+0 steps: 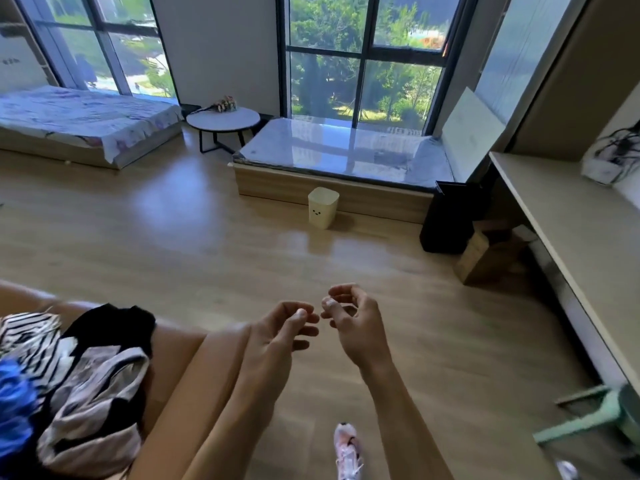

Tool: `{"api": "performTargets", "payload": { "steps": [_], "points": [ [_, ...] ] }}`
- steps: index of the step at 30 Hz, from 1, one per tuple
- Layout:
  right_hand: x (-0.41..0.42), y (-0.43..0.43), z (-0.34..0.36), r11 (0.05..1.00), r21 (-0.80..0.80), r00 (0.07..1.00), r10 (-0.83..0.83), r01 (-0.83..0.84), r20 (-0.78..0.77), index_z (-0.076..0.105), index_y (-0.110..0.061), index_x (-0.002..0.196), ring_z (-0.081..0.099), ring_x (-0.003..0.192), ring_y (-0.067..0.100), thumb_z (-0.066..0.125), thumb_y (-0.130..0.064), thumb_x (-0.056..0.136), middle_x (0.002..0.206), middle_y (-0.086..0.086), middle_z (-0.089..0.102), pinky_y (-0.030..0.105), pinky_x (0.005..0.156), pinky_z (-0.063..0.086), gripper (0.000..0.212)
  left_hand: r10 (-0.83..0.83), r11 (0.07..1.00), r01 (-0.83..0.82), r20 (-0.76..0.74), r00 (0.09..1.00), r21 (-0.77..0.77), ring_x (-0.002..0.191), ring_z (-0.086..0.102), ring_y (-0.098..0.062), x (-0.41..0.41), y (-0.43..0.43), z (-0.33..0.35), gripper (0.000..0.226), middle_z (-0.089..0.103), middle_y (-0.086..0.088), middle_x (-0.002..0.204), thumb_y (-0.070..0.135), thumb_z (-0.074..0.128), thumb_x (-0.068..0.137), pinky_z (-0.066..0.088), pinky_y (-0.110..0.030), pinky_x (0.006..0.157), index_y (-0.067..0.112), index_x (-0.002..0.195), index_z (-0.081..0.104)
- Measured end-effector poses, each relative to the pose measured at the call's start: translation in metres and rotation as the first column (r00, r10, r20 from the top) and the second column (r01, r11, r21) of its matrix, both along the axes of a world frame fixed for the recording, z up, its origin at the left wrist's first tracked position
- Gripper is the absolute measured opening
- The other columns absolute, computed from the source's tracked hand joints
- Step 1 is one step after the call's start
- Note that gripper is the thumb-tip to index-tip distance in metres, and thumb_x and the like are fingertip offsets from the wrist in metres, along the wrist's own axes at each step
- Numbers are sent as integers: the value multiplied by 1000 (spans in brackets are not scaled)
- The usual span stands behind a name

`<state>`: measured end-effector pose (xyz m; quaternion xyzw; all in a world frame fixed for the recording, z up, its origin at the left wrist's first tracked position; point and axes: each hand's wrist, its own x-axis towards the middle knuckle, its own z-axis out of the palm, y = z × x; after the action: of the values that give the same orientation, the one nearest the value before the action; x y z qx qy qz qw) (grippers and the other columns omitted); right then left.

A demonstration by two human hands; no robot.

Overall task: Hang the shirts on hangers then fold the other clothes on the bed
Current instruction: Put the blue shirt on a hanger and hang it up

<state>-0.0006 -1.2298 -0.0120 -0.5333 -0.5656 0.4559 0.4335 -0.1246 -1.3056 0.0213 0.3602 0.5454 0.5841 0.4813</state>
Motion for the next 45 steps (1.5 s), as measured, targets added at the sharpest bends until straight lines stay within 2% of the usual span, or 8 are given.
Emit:
{"api": "performTargets", "payload": {
  "steps": [9,17,26,31,34,39,42,45],
  "points": [
    [-20,246,23,975,56,972,207,-214,108,65,-18,106,71,83,10,66,-24,94,96,-3,71,32,77,60,13,208,977,-210,-62,976,-27,89,72,-24,-19,211,8,20,76,-6,93,14,49,102,54,-35,77,9,100,69],
    [-97,391,17,941,41,937,330,-336,115,65,-22,104,72,83,11,66,-26,94,94,-4,71,37,78,61,11,348,935,-349,-34,937,-55,93,72,-25,-83,348,6,21,75,-8,98,16,48,103,54,-38,83,8,104,68],
    [-253,568,7,909,61,902,398,-412,165,64,-28,98,72,81,13,68,-28,92,92,-2,71,43,77,61,7,370,926,-371,-31,929,-67,94,71,-19,-228,523,-10,21,75,-3,99,21,47,104,53,-30,80,14,105,67],
    [-355,630,15,867,56,862,483,-496,156,64,-22,103,71,83,12,67,-27,94,96,-3,70,42,79,61,11,466,882,-469,-48,883,-57,94,71,-19,-320,580,4,21,75,-1,98,20,47,104,55,-31,81,15,105,68],
    [-432,651,11,815,18,810,574,-579,121,65,-18,102,72,80,14,68,-21,94,97,0,71,44,78,61,10,563,824,-563,-27,826,-65,92,71,-20,-379,591,5,21,75,-3,97,18,48,104,54,-30,79,13,104,68],
    [-573,655,-10,655,-50,654,755,-754,42,66,-9,101,73,77,22,68,-9,93,94,6,72,39,72,58,9,756,649,-752,-12,654,-118,85,69,-16,-477,583,-19,19,74,-6,96,16,49,103,51,-30,77,9,103,67],
    [-671,648,-27,486,-81,487,874,-870,8,65,-9,101,72,79,26,68,-8,93,93,8,71,35,71,55,8,866,495,-860,-15,500,-126,84,68,-16,-547,574,-36,18,74,-7,96,15,50,102,49,-31,77,8,102,67],
    [-767,634,-38,275,-81,275,961,-958,14,66,-14,99,72,78,22,69,-13,92,90,2,72,40,73,56,8,945,321,-938,-15,326,-135,83,67,-15,-613,564,-47,17,74,-4,93,14,51,102,48,-29,75,10,100,67]
  ]
}}
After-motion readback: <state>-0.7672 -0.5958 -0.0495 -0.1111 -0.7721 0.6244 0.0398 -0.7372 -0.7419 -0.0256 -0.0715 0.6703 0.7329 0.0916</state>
